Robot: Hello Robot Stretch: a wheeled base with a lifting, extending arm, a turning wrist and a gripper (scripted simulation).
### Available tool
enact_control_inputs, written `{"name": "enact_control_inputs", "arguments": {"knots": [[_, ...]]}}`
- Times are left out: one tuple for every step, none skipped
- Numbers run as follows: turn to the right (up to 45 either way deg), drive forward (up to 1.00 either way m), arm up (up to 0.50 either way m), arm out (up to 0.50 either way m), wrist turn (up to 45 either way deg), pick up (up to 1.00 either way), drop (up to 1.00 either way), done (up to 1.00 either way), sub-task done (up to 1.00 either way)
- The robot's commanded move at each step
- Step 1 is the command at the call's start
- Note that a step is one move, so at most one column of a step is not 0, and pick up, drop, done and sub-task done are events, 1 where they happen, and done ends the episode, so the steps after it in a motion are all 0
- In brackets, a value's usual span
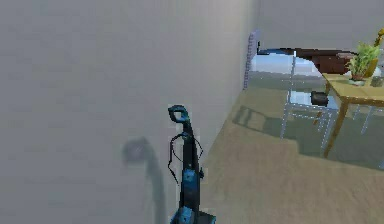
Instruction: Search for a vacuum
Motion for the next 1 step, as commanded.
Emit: {"name": "enact_control_inputs", "arguments": {"knots": [[0.0, 0.00, 0.00, 0.00, 0.0, 0.00, 0.00, 1.00, 0.00]]}}
